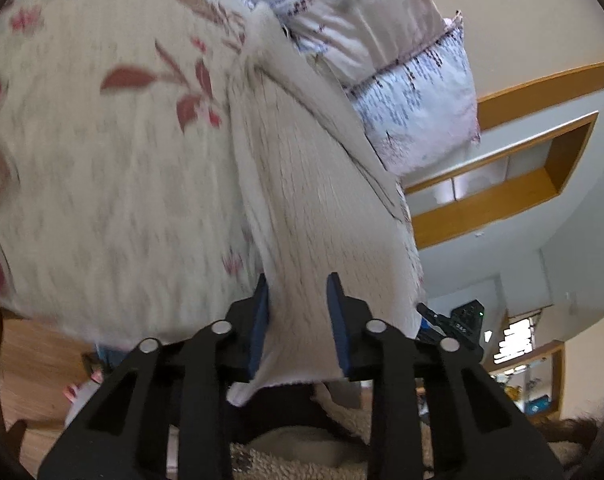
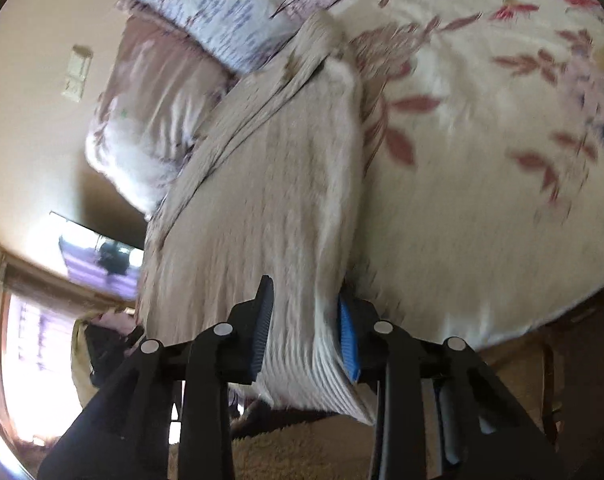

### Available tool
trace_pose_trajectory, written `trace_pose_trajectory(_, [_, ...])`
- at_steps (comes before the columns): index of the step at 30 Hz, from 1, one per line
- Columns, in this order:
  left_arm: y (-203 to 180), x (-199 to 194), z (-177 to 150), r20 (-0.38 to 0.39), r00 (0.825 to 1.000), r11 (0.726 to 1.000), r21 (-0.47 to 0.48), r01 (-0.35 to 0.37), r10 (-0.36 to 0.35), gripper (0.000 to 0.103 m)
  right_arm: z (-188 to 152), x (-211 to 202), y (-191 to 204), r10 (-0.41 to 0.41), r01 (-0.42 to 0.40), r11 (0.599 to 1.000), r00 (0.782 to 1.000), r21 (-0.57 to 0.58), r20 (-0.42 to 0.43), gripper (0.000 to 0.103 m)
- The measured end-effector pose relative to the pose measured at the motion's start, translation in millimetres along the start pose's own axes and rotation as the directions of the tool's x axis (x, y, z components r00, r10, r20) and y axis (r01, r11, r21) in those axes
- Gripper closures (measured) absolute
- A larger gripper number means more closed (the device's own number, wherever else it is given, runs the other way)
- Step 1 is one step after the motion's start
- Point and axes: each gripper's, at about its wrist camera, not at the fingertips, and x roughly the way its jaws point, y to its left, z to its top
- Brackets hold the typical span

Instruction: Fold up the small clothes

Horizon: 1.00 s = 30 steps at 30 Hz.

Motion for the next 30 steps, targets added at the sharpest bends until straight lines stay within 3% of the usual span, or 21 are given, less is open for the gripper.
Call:
trace_pose_trajectory(5, [-1.4, 6.0, -16.9, -0.047, 0.998, 0.999, 0.02, 0.045, -0.044, 0.079, -13.2, -2.0, 10.6, 0.015, -0.017, 0.998, 0.999, -0.058, -0.032, 0.075])
trace_pose_trajectory(12, [-9.3, 17.1, -26.7, -0.099, 0.994, 0.997, 0.066, 0.049, -0.042, 0.079, -18.8, 2.1, 17.3, 0.004, -0.009, 0.995, 0.999, -0.097, -0.051, 0.075])
trace_pose_trajectory(14, [-10.3, 19.4, -28.9, -0.106, 0.994, 0.996, 0.074, 0.042, -0.034, 0.08, -19.3, 2.4, 17.8, -0.001, -0.004, 0.995, 0.999, -0.102, -0.047, 0.082])
trace_pose_trajectory(15, [-10.9, 20.3, -30.0, -0.109, 0.994, 0.996, 0.081, 0.034, -0.025, 0.087, -19.7, 1.4, 18.1, -0.009, 0.006, 0.994, 0.999, -0.108, -0.036, 0.087])
trace_pose_trajectory(16, [-12.1, 21.5, -31.0, -0.111, 0.994, 0.996, 0.092, 0.017, -0.007, 0.093, -19.0, -1.5, 20.9, -0.021, 0.02, 0.992, 1.0, -0.122, -0.006, 0.094])
trace_pose_trajectory(17, [-13.3, 22.2, -30.7, -0.108, 0.994, 0.995, 0.099, 0.008, 0.003, 0.096, -17.4, -4.0, 22.0, -0.024, 0.024, 0.992, 1.0, -0.127, -0.003, 0.094])
trace_pose_trajectory(21, [-26.0, 15.5, -23.5, -0.051, 0.999, 0.988, 0.153, -0.012, 0.02, 0.097, -10.1, -23.2, 38.8, -0.027, 0.055, 0.98, 0.989, -0.191, 0.147, 0.095])
trace_pose_trajectory(25, [-39.1, 2.5, -5.1, 0.035, 0.999, 0.98, 0.193, -0.04, 0.034, 0.097, -2.3, -43.3, 53.0, -0.02, 0.1, 0.963, 0.952, -0.249, 0.305, 0.095])
trace_pose_trajectory(30, [-54.9, -11.3, 26.3, 0.156, 0.985, 0.966, 0.232, -0.112, 0.076, 0.097, 8.7, -50.7, 64.0, -0.038, 0.177, 0.943, 0.898, -0.282, 0.438, 0.095])
